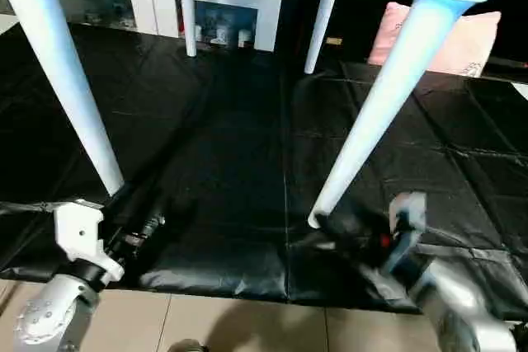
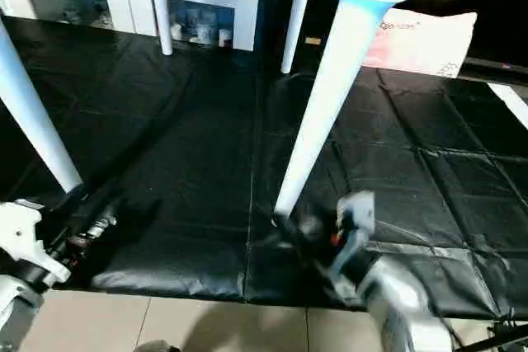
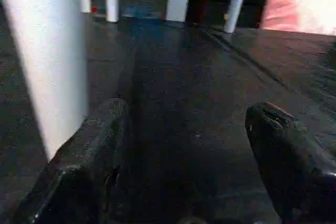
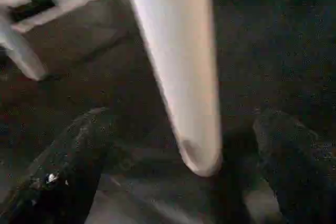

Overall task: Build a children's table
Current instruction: Flip table

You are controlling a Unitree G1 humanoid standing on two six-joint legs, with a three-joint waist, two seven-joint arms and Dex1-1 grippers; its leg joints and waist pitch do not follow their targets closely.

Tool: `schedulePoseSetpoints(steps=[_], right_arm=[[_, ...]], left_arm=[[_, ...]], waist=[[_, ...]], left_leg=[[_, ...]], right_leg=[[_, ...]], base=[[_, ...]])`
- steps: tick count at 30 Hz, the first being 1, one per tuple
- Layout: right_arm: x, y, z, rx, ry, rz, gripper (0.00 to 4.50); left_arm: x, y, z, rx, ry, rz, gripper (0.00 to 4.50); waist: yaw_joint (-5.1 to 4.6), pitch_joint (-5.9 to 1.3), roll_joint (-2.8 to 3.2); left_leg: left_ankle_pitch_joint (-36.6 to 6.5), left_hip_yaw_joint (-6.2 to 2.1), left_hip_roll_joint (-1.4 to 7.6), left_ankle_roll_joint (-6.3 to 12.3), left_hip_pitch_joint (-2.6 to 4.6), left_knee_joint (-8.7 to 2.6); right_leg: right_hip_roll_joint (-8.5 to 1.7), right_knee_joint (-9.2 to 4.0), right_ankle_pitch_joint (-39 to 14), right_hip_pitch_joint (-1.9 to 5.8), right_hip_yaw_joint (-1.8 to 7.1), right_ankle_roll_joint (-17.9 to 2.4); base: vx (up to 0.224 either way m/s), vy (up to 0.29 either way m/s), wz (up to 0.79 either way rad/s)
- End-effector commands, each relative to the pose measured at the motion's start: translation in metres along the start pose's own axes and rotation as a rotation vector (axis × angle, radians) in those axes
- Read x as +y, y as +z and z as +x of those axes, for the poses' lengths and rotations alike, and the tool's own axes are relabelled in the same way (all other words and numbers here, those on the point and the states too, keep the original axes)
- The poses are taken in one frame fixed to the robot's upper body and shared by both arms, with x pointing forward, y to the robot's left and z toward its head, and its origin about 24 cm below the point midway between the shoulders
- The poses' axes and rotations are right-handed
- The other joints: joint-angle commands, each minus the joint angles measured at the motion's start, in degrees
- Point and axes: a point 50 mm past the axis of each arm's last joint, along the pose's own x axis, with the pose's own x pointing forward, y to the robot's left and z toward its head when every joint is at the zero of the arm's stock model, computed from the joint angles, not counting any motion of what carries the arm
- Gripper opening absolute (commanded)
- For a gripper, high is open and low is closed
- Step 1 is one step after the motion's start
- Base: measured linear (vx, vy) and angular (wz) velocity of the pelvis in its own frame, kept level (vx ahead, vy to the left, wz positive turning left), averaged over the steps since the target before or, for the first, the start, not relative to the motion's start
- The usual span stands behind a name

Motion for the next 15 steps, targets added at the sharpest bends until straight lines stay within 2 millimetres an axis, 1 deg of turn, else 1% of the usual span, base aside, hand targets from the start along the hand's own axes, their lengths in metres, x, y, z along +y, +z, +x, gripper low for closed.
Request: schedulePoseSetpoints(steps=[1, 2, 3, 4, 5, 6, 7, 8, 9, 10, 11, 12, 15], right_arm=[[-0.005, 0.003, -0.008, 0.040, -0.136, -0.112, 4.50], [-0.005, 0.003, -0.008, 0.040, -0.136, -0.112, 4.50], [-0.007, 0.001, -0.011, 0.064, -0.199, -0.132, 4.50], [-0.009, 0.000, -0.012, 0.070, -0.232, -0.142, 4.50], [-0.010, -0.001, -0.013, 0.073, -0.252, -0.149, 4.50], [-0.015, -0.001, -0.013, 0.062, -0.326, -0.166, 4.50], [-0.015, -0.001, -0.013, 0.062, -0.327, -0.166, 4.50], [-0.019, 0.000, -0.012, 0.047, -0.410, -0.184, 4.50], [-0.022, 0.002, -0.011, 0.031, -0.462, -0.200, 4.50], [-0.021, 0.002, -0.011, 0.023, -0.466, -0.201, 4.50], [-0.021, 0.003, -0.011, 0.011, -0.469, -0.199, 4.50], [-0.016, 0.005, -0.011, -0.019, -0.451, -0.202, 4.50], [-0.010, 0.006, -0.011, -0.036, -0.426, -0.212, 4.50]], left_arm=[[-0.008, -0.003, -0.005, 0.028, -0.002, -0.003, 4.14], [-0.008, -0.003, -0.005, 0.028, -0.002, -0.003, 4.14], [-0.012, -0.003, -0.006, 0.047, 0.002, 0.015, 4.14], [-0.012, -0.003, -0.005, 0.050, 0.018, 0.016, 4.14], [-0.013, -0.004, -0.005, 0.051, 0.029, 0.015, 4.14], [-0.014, -0.005, -0.004, 0.054, 0.041, 0.024, 4.14], [-0.014, -0.005, -0.004, 0.054, 0.041, 0.024, 4.14], [-0.018, -0.006, -0.002, 0.058, 0.028, 0.053, 4.14], [-0.023, -0.008, 0.000, 0.078, 0.003, 0.053, 4.14], [-0.024, -0.009, -0.001, 0.083, 0.002, 0.050, 4.14], [-0.025, -0.010, -0.001, 0.090, 0.003, 0.046, 4.14], [-0.025, -0.012, -0.003, 0.092, 0.020, 0.046, 4.14], [-0.025, -0.012, -0.003, 0.079, 0.037, 0.051, 4.14]], waist=[[-0.30, -1.92, 0.78], [-0.25, -1.77, 0.65], [-0.33, -1.75, 0.69], [-0.44, -1.69, 0.21], [-0.53, -1.58, 0.25], [-0.66, -1.52, -0.11], [-0.64, -1.41, 0.14], [-0.81, -1.50, -0.17], [-0.94, -1.56, 0.15], [-1.05, -1.64, 0.04], [-1.10, -1.66, 0.38], [-1.19, -1.67, 0.59], [-1.64, -1.72, 0.32]], left_leg=[[-25.46, -2.35, 3.43, -4.50, 1.46, -5.32], [-25.00, -2.34, 3.43, -4.56, 1.34, -5.42], [-25.65, -2.37, 3.45, -4.71, 1.47, -5.37], [-26.10, -2.35, 3.37, -4.53, 1.46, -5.26], [-27.41, -2.43, 3.26, -4.69, 1.67, -5.19], [-28.39, -2.57, 3.20, -4.79, 1.80, -5.05], [-28.62, -2.71, 3.20, -4.89, 1.75, -5.12], [-28.56, -2.74, 3.19, -5.04, 1.77, -5.11], [-29.14, -2.82, 3.22, -5.41, 1.94, -5.18], [-29.16, -2.79, 3.22, -5.57, 1.93, -5.19], [-29.73, -2.78, 3.21, -5.66, 1.91, -5.23], [-30.38, -2.78, 3.22, -5.75, 1.93, -5.28], [-30.70, -2.77, 3.19, -5.28, 1.73, -5.26]], right_leg=[[-5.02, -6.07, -23.81, -0.25, 3.60, -4.02], [-5.02, -6.01, -24.38, -0.24, 3.66, -3.69], [-5.08, -6.13, -25.62, -0.46, 3.72, -3.24], [-5.12, -6.33, -26.77, -0.51, 3.70, -2.93], [-5.16, -6.63, -29.32, -0.74, 3.65, -2.19], [-5.25, -6.92, -31.45, -0.90, 3.58, -1.44], [-5.33, -6.97, -32.08, -0.95, 3.59, -1.20], [-5.26, -7.07, -32.25, -1.05, 3.55, -0.81], [-5.09, -6.92, -31.41, -1.22, 3.55, -0.86], [-5.03, -6.79, -30.65, -1.19, 3.53, -0.86], [-4.91, -6.69, -29.02, -1.15, 3.60, -1.08], [-4.82, -6.58, -27.63, -1.12, 3.60, -1.38], [-4.75, -6.44, -25.70, -0.92, 3.60, -2.06]], base=[[0.000, 0.000, 0.00], [0.000, 0.000, 0.00], [0.000, 0.000, 0.00], [0.000, 0.000, 0.00], [0.000, 0.000, 0.00], [0.000, 0.000, 0.00], [0.000, 0.000, 0.00], [0.000, 0.000, 0.00], [0.000, 0.000, 0.00], [0.000, 0.000, 0.00], [0.000, 0.000, 0.00], [0.000, 0.000, 0.00], [0.000, 0.000, 0.00]])
